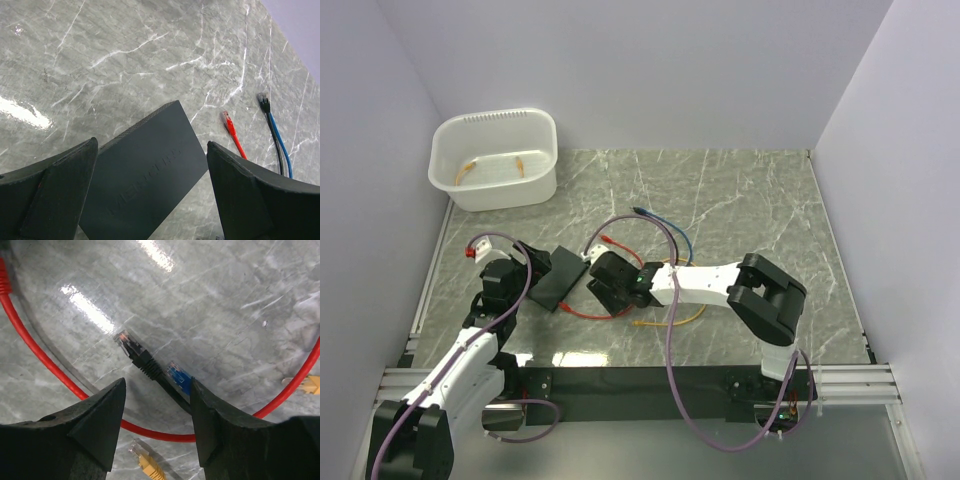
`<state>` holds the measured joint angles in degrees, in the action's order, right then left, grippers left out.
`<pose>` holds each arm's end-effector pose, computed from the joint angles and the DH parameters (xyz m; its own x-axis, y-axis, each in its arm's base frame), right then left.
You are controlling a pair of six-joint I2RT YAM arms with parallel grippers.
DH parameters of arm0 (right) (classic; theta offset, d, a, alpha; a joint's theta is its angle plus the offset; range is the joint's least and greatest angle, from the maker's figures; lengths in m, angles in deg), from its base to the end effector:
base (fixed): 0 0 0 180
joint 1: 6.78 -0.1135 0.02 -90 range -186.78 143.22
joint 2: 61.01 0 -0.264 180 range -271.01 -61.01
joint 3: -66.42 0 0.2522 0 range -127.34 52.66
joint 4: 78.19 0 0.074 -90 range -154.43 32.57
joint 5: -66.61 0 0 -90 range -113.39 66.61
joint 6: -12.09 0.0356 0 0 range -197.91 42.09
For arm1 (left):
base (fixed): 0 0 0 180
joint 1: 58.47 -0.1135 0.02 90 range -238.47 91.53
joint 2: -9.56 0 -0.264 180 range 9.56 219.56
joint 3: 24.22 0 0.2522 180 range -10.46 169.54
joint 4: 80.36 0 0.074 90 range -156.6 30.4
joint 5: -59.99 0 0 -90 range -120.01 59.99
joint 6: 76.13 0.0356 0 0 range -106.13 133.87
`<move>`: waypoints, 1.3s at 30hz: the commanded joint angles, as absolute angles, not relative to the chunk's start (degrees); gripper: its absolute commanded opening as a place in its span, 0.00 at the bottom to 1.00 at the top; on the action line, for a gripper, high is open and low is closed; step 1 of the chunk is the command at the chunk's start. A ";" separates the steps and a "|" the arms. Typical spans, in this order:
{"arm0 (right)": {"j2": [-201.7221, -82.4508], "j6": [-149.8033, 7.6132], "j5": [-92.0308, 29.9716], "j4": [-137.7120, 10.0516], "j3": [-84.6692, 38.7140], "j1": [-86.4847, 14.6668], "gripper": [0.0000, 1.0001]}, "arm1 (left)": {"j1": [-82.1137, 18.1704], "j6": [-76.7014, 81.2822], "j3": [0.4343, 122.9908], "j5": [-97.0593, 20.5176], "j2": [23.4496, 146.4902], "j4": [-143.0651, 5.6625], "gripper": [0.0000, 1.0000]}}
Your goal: Insert the plug into the switch port
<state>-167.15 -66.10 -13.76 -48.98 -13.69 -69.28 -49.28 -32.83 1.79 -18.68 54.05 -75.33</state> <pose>0.1818 0.3363 0.1668 -0.5413 -0.6028 -0.5862 -0.7353 0.6776 -0.0178 0.1697 -0.0204 0.1751 -0.2546 -0.6817 -0.6859 -0.3012 0.7299 -0.6136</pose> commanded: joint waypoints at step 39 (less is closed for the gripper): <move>-172.64 -71.67 -0.54 -53.87 -15.73 -73.58 0.04 | -49.59 -33.85 4.13 -18.94 55.35 -77.06 0.95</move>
